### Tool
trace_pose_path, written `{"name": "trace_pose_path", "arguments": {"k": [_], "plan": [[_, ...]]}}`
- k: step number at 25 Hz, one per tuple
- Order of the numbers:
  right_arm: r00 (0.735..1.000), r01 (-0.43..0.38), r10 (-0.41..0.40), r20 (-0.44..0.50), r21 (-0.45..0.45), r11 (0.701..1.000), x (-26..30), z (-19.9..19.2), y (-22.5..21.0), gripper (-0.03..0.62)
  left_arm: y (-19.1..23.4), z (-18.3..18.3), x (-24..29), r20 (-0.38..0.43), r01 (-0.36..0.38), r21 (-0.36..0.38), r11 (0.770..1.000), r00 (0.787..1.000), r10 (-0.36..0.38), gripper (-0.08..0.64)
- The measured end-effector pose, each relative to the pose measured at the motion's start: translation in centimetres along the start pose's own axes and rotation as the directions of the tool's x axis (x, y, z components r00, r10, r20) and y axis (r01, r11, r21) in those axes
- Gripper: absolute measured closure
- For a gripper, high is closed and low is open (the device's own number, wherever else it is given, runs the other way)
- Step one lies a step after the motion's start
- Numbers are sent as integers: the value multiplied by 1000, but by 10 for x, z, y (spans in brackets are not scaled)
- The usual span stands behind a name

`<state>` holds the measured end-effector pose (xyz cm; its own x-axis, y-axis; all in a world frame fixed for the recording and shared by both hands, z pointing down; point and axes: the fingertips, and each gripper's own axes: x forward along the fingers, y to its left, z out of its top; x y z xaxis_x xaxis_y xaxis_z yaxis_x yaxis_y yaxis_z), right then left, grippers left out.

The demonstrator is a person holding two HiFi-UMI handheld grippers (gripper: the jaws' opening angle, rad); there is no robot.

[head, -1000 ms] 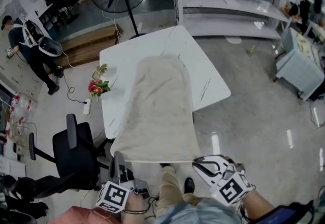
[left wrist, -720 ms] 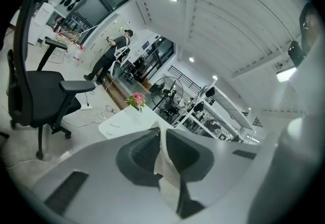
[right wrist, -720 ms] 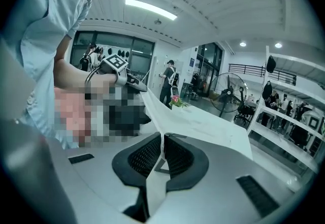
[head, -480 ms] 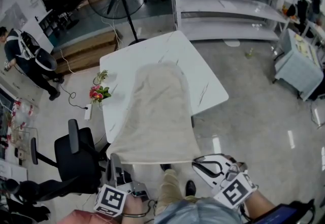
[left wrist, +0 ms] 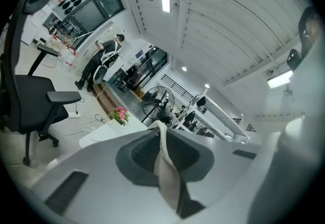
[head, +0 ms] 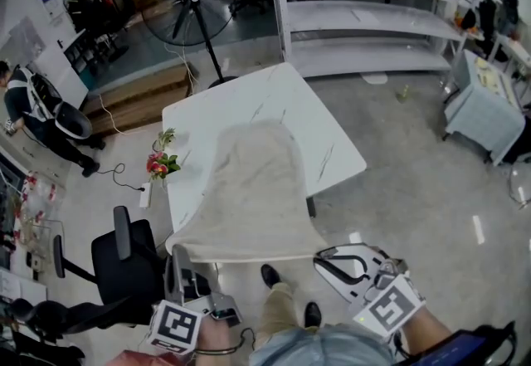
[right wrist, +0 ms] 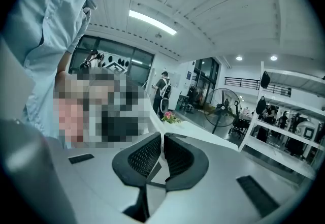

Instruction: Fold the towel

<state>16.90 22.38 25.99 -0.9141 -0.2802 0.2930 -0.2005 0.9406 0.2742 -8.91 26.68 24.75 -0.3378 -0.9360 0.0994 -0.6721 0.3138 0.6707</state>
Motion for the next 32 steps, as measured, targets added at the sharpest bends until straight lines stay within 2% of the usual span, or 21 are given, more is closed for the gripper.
{"name": "trace_pose_path", "arguments": {"k": [6,11,16,22,26,32], "plan": [[999,42,-42,2,15,999,22,6,-47,555,-9,4,46,-9,30,6,1000,1000,-30,520],[997,83,-82,-15,39,996,66,-1,-105,555,-11,7,118,-44,42,19,999,998,-41,517],[990,125,-118,-74,91,988,125,-25,-160,555,5,-1,206,-123,36,56,998,992,-29,514],[975,168,-137,-177,170,971,183,-79,-208,555,28,-28,298,-210,63,114,991,977,-38,502],[964,179,-128,-231,215,960,209,-112,-230,555,50,-62,337,-291,30,157,987,956,17,499],[950,170,-83,-301,276,946,245,-167,-256,554,87,-114,387,-393,-26,231,973,912,118,492]]}}
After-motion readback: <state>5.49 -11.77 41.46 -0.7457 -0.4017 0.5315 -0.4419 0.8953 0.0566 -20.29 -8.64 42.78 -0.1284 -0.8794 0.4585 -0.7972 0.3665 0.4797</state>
